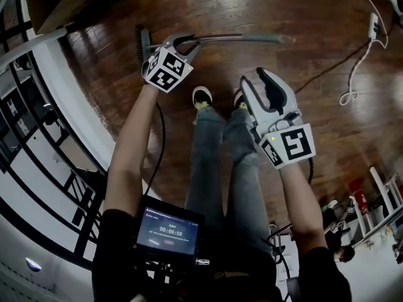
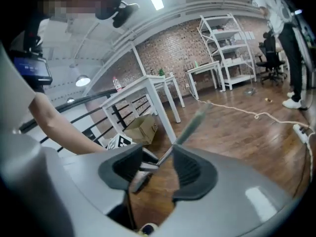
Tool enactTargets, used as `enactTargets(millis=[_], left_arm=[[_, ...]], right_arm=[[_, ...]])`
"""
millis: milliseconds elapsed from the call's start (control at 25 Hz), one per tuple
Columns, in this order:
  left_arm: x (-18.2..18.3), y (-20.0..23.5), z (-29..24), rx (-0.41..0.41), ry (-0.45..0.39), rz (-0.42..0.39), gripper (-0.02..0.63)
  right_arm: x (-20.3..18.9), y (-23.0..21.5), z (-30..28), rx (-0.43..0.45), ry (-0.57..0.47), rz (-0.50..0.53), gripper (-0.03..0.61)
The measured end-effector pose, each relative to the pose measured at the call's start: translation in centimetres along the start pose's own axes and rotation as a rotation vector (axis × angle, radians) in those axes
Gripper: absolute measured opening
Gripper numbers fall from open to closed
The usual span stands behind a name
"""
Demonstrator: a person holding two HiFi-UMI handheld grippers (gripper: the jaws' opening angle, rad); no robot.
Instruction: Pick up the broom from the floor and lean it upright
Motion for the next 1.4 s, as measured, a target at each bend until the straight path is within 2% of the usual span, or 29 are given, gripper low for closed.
enactTargets(millis=[40, 80, 160, 280, 320, 360, 400, 440, 560, 680, 760, 880, 920, 960, 1040, 1080, 1240, 1400], left_arm=[[0.3, 0.8, 1.0, 0.022, -0.024, 0.026, 0.118], [0.3, 1.6, 1.8, 0.041, -0.043, 0.048, 0.117], [-0.3, 2.9, 2.8, 0.068, -0.072, 0.090, 0.117], [-0.7, 3.7, 3.9, 0.092, -0.130, 0.164, 0.118], [-0.7, 3.8, 4.4, 0.103, -0.155, 0.190, 0.118], [-0.8, 4.1, 5.0, 0.123, -0.180, 0.220, 0.119], [-1.1, 4.7, 5.9, 0.152, -0.207, 0.259, 0.120], [-1.4, 5.5, 6.9, 0.187, -0.234, 0.303, 0.120], [-2.3, 7.5, 10.0, 0.269, -0.288, 0.391, 0.123], [-2.1, 10.3, 13.2, 0.330, -0.343, 0.376, 0.114], [-1.2, 12.9, 15.1, 0.366, -0.389, 0.355, 0.143], [1.3, 16.1, 17.5, 0.372, -0.468, 0.357, 0.246], [2.1, 16.9, 18.2, 0.372, -0.490, 0.358, 0.249], [3.0, 17.8, 18.8, 0.378, -0.509, 0.358, 0.244], [4.5, 19.6, 19.7, 0.400, -0.542, 0.367, 0.131], [5.0, 20.5, 20.0, 0.402, -0.555, 0.384, 0.103], [5.7, 24.2, 20.4, 0.344, -0.573, 0.492, 0.101], [5.4, 27.0, 20.8, 0.272, -0.554, 0.560, 0.102]], right_arm=[[0.4, 0.1, -0.6, 0.017, 0.003, -0.036, 0.274], [0.8, -0.1, -1.5, 0.025, 0.002, -0.061, 0.307], [2.2, -0.9, -4.1, 0.016, -0.019, -0.069, 0.305], [5.8, -1.0, -8.7, 0.032, -0.069, -0.026, 0.304], [7.2, -0.4, -10.3, 0.048, -0.090, -0.005, 0.299], [8.5, 0.5, -11.7, 0.056, -0.112, 0.015, 0.251], [9.8, 1.5, -12.9, 0.057, -0.133, 0.031, 0.111], [11.0, 2.8, -14.0, 0.063, -0.146, 0.043, 0.092], [13.3, 7.0, -16.4, 0.124, -0.135, 0.105, 0.083], [16.2, 10.9, -19.3, 0.207, -0.115, 0.191, 0.081], [18.3, 13.3, -21.6, 0.269, -0.107, 0.259, 0.080], [21.1, 16.2, -24.4, 0.342, -0.100, 0.339, 0.080], [21.8, 17.0, -25.2, 0.361, -0.094, 0.347, 0.080], [22.6, 17.7, -26.1, 0.381, -0.087, 0.352, 0.080], [24.0, 18.9, -27.9, 0.417, -0.072, 0.378, 0.080], [24.6, 19.3, -28.8, 0.429, -0.063, 0.393, 0.080], [26.8, 20.1, -33.0, 0.448, -0.001, 0.382, 0.086], [28.3, 20.1, -36.7, 0.464, 0.023, 0.287, 0.091]])
Point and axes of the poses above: the fingertips, and each gripper's own axes: z backward along the fingers, y to its left, x out of its top, the point moved 2 cm from there along z, backward along the fingers, and after that the axes turned 5 degrees about x, right-handed, at the moved point
